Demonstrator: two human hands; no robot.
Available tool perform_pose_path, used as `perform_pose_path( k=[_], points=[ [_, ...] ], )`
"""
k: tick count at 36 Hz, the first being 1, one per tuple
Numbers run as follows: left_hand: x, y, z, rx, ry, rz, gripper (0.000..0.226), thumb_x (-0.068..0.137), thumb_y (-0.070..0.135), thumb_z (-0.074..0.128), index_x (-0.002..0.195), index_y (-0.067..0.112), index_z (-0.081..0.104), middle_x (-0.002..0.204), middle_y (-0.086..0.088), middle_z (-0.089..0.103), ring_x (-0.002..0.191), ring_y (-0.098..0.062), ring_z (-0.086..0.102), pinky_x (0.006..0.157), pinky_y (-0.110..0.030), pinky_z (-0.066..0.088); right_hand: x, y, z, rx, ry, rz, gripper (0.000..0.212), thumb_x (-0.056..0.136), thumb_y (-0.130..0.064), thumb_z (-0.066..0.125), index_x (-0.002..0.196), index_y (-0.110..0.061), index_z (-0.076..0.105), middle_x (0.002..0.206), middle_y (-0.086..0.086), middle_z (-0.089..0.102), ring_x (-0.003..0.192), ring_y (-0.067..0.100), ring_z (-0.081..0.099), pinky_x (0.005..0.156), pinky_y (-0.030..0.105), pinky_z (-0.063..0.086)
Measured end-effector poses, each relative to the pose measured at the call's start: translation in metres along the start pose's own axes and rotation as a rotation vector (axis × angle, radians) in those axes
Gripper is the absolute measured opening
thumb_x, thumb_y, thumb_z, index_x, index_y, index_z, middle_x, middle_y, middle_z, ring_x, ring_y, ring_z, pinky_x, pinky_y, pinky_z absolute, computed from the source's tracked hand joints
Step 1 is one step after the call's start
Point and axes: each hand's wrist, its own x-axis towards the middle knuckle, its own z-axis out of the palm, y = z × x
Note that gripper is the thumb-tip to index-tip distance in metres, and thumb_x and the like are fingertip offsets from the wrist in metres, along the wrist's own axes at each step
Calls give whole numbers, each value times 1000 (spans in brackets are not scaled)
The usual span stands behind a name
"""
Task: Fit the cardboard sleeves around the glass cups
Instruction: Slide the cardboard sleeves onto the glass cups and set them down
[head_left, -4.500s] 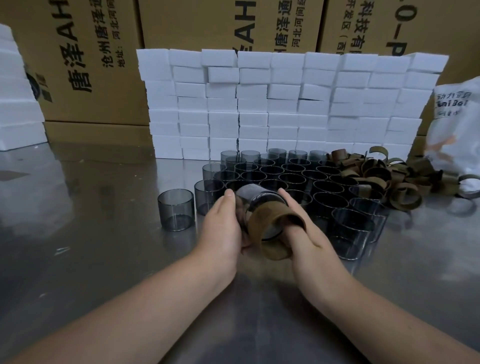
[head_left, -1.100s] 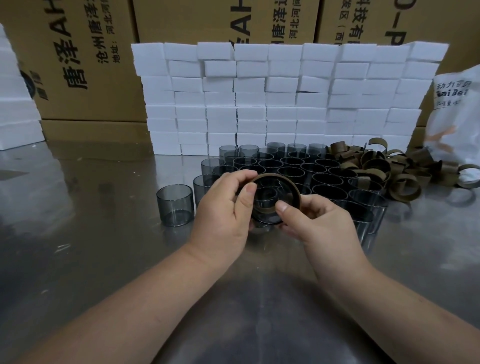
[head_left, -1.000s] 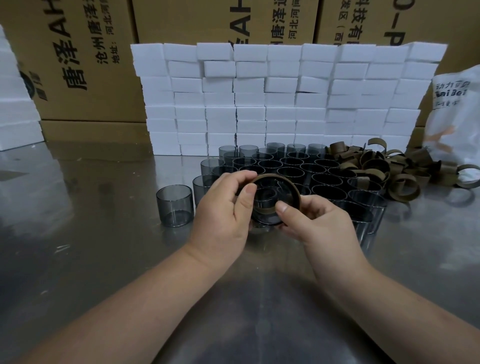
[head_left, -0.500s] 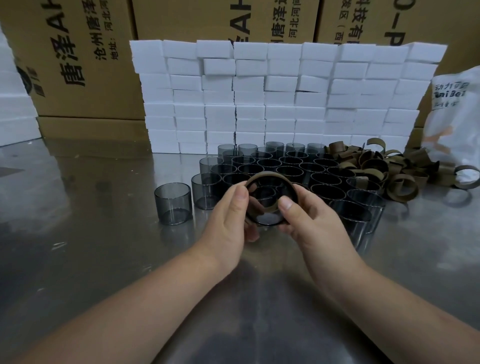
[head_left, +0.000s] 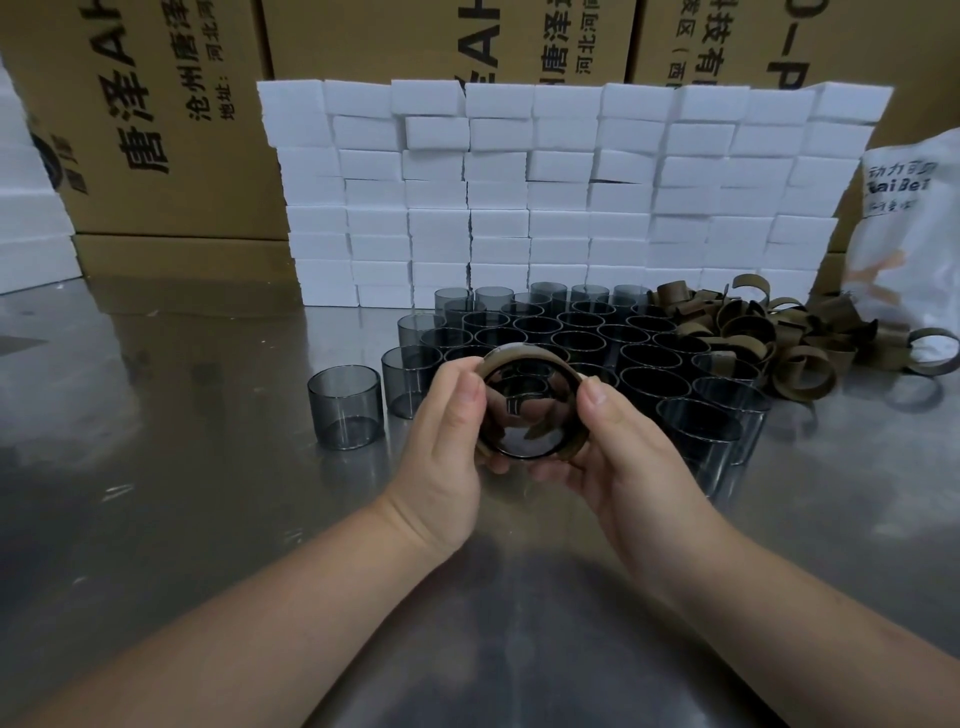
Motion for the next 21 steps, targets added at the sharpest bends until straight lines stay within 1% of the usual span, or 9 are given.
perform_pose_path(
  k=[4,7,8,10,13,18,21],
  points=[
    [0,1,0,-11,13,19,56,76,63,35,105,19,56,99,-30,57,80,-31,56,54,-34,41,-1,0,0,13,-16,-12,52,77,-46,49,115,-12,60,114,16,64,91,17,65,65,22,49],
    [0,2,0,-13,24,39,55,78,61,36,105,18,57,102,-31,57,89,-44,55,61,-47,45,-1,-1,0,13,-25,-22,50,77,-45,49,115,-15,61,113,14,65,92,18,65,66,23,49],
    [0,3,0,-13,28,44,54,79,60,36,105,17,57,102,-31,56,90,-45,55,63,-50,45,-1,-1,0,15,-29,-27,49,78,-45,49,115,-15,61,112,13,66,92,18,65,66,23,49],
    [-1,4,0,-11,38,54,52,79,59,37,105,18,57,102,-31,56,89,-43,56,65,-53,46,-1,-1,0,20,-37,-35,48,78,-44,49,114,-16,61,111,12,67,90,16,66,65,23,49],
    [-2,6,1,-4,46,69,47,81,56,37,103,20,57,102,-29,57,94,-42,57,72,-59,46,-1,-1,-1,28,-41,-42,47,78,-43,49,114,-14,61,110,14,66,88,16,66,63,22,49],
    [-2,8,1,-3,50,77,47,80,56,38,102,20,58,101,-28,58,94,-43,57,70,-60,46,-1,-1,-1,30,-49,-53,45,79,-42,48,112,-15,62,106,12,68,85,14,66,62,22,49],
    [-1,9,2,-10,48,82,48,81,55,39,102,16,58,103,-29,58,96,-44,56,76,-62,45,0,-1,-2,27,-48,-57,46,79,-42,48,114,-13,61,107,13,68,85,15,66,63,22,49]
  ],
)
